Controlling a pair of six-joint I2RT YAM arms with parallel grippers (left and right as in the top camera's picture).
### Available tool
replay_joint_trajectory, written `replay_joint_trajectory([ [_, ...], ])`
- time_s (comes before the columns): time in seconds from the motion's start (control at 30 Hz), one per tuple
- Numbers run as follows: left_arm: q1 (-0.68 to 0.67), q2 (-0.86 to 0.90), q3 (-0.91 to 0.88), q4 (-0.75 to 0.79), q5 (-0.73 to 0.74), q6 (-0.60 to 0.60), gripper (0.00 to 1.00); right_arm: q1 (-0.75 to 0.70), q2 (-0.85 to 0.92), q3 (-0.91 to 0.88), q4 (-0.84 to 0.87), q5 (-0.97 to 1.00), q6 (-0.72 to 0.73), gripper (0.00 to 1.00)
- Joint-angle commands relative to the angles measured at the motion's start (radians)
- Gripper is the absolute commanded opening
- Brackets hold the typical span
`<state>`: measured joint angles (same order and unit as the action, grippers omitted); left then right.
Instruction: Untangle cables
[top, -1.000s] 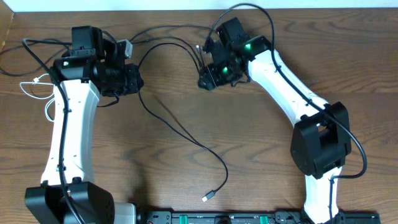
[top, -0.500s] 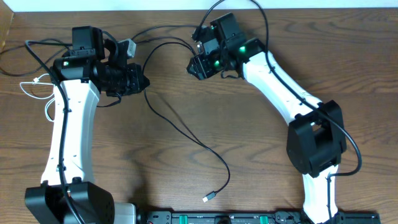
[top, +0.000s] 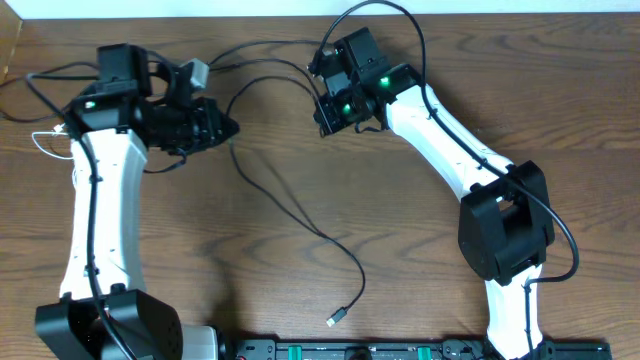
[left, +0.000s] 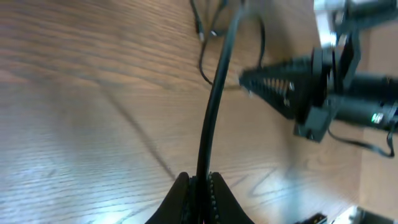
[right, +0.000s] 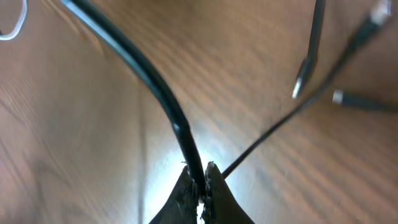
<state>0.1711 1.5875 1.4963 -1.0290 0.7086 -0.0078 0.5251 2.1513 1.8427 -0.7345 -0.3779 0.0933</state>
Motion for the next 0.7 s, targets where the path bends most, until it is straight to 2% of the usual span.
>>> replay_joint_trajectory([
  [0.0, 0.064, -0.041, 0.029, -0.003, 0.025, -0.029, 0.07, 0.002, 0.009, 0.001, -0.070, 0.001, 0.035, 0.01],
  [0.23, 0.135, -0.047, 0.029, -0.002, 0.025, -0.029, 0.07, 0.006, 0.008, 0.001, -0.274, 0.001, 0.048, 0.01],
  [0.5, 0.189, -0.047, 0.029, 0.010, 0.026, -0.113, 0.07, 0.013, 0.003, 0.001, -0.422, -0.085, 0.048, 0.01],
  [0.67, 0.208, -0.047, 0.029, 0.025, 0.107, -0.126, 0.07, 0.012, -0.014, 0.002, -0.492, -0.073, 0.043, 0.01],
])
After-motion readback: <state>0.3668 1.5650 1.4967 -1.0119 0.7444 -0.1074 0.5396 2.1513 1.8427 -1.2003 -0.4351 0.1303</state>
